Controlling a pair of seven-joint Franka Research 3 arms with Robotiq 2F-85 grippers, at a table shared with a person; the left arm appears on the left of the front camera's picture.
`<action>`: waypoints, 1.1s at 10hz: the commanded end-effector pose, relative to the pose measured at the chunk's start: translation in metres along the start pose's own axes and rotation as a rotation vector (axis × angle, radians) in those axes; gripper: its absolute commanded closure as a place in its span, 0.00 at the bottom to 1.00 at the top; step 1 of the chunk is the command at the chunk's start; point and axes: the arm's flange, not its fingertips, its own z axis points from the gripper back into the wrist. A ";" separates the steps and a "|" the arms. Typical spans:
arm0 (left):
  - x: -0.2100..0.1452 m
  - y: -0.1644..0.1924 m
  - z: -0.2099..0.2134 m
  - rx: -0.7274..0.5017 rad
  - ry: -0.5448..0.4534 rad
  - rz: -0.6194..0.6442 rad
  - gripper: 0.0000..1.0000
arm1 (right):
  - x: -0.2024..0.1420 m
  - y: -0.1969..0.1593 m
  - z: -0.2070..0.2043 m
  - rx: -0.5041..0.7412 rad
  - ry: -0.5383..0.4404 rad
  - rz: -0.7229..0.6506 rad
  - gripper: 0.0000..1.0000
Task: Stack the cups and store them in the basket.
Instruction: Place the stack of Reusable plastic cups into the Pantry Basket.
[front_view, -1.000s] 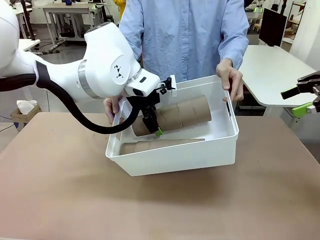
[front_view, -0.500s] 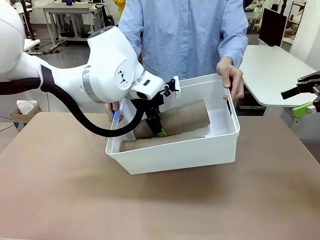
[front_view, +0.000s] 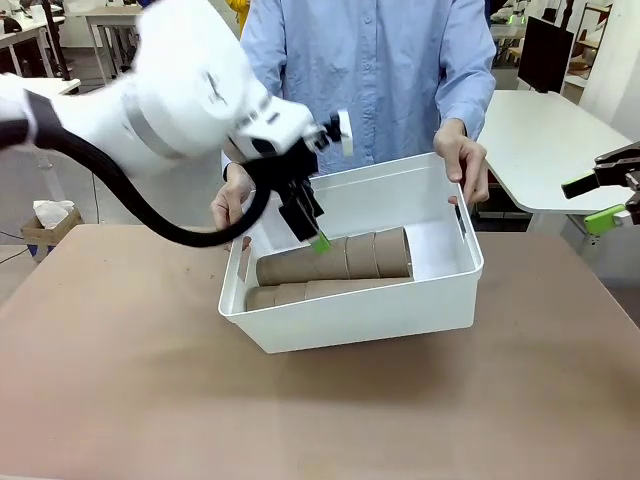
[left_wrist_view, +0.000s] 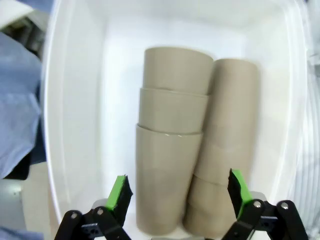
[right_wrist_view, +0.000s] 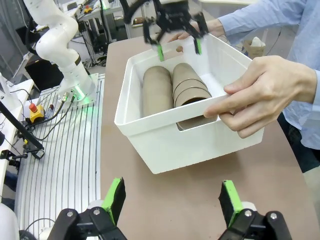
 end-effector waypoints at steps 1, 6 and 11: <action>-0.023 -0.003 0.060 -0.096 -0.057 0.026 0.00 | 0.003 -0.001 0.001 0.004 -0.020 -0.001 0.00; -0.135 -0.019 0.213 -0.081 -0.310 0.032 0.00 | 0.003 -0.001 0.001 0.004 -0.020 -0.001 0.00; -0.238 -0.030 0.223 -0.031 -0.437 -0.004 0.00 | 0.003 -0.001 0.001 0.004 -0.020 -0.001 0.00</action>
